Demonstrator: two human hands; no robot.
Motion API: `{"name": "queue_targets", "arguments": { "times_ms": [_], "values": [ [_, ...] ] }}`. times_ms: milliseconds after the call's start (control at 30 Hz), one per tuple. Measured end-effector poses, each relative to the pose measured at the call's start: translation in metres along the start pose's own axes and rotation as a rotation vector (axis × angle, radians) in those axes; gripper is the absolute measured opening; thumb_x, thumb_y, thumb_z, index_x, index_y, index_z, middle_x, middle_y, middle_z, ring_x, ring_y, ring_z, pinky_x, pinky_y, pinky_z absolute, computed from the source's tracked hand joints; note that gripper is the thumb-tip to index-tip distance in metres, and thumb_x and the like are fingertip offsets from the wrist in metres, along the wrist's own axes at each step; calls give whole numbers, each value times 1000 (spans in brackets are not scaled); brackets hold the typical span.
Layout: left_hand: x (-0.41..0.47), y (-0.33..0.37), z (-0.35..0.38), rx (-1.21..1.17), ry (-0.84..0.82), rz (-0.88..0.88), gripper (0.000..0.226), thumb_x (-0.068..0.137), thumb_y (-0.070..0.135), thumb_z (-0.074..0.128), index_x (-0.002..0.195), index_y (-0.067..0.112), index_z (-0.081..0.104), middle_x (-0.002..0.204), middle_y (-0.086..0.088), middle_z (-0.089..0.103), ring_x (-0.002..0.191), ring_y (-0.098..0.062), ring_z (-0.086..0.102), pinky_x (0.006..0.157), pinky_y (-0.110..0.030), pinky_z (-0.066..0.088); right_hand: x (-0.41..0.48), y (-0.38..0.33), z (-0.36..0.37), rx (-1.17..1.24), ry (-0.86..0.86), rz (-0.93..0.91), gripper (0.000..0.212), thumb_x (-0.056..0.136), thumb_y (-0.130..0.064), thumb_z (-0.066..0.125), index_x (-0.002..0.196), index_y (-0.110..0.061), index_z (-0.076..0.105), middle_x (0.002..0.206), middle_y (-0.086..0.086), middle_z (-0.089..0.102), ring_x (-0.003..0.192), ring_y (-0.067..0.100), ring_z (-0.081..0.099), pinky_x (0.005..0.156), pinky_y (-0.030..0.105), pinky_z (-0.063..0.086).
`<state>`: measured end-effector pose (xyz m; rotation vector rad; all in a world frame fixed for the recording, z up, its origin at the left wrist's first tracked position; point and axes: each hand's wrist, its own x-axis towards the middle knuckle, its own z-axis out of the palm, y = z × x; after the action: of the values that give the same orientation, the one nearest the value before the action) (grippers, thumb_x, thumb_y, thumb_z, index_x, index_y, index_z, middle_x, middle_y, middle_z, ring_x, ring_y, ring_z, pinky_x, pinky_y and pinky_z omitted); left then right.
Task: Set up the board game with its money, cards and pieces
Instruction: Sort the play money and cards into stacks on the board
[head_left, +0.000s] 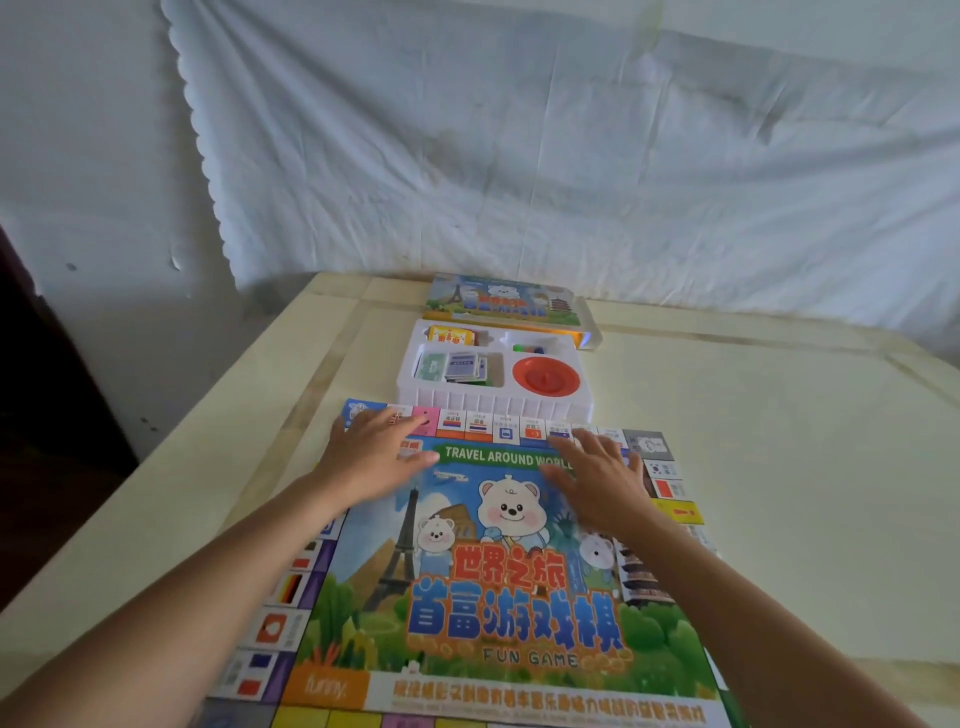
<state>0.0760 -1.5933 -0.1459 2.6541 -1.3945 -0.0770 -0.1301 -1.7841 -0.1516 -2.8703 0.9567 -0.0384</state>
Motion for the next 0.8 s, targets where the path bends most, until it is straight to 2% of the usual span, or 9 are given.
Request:
{"name": "queue_targets", "arguments": {
  "times_ms": [33,100,200,267,367,500,567,667,800],
  "values": [
    [6,2,-4,-17,89,22,64,93,60,36,149,31,26,155,-1,25,143,-22,19,114,-44,18,6,-2,-4,15,55,-3,52,98,-50,32,146,-33,23,157,-3,13,144,22,10,114,54,11],
    [22,6,-8,-33,148,43,60,97,50,38,150,25,24,157,-5,20,144,-25,16,114,-41,18,19,-6,-9,18,96,-24,55,99,-47,31,149,-28,18,159,-2,8,146,22,5,117,50,9],
    [48,7,-1,-102,55,13,56,100,43,34,152,27,18,160,-6,10,147,-31,5,117,-45,14,35,-15,-11,2,98,-50,48,100,-43,32,144,-23,30,153,0,28,141,20,20,115,45,17],
    [62,5,5,-148,75,21,49,102,34,34,149,23,27,155,-6,26,143,-30,19,116,-44,22,45,-21,-13,20,186,-47,39,100,-35,38,136,-21,43,142,-2,44,131,18,33,109,38,25],
    [76,5,9,-201,198,54,40,101,19,34,139,14,42,139,-4,46,129,-26,37,108,-39,34,68,-39,-23,138,305,-42,35,97,-18,46,132,-15,51,137,2,51,128,22,38,107,35,29],
    [95,10,11,-168,135,42,44,103,20,23,145,13,34,154,-5,31,143,-29,22,113,-42,27,112,-78,-41,280,222,4,30,95,-9,46,125,-10,53,119,11,61,116,28,49,98,40,42],
    [102,9,13,-160,142,33,42,103,22,22,140,13,39,149,-7,39,140,-28,27,111,-41,30,134,-93,-40,266,187,29,32,96,-14,45,127,-9,48,112,15,62,114,31,49,94,43,44],
    [105,8,17,-184,196,32,34,102,22,24,118,13,53,127,-5,57,127,-24,41,104,-36,37,160,-105,-30,214,122,111,43,93,-17,44,135,-11,36,116,17,61,120,36,45,95,45,43],
    [108,4,24,-174,212,57,35,103,26,27,121,16,55,137,-1,54,139,-22,30,114,-36,25,179,-117,-18,224,90,217,57,89,-18,46,142,-13,25,125,15,58,124,36,44,97,45,39]
  ]
}}
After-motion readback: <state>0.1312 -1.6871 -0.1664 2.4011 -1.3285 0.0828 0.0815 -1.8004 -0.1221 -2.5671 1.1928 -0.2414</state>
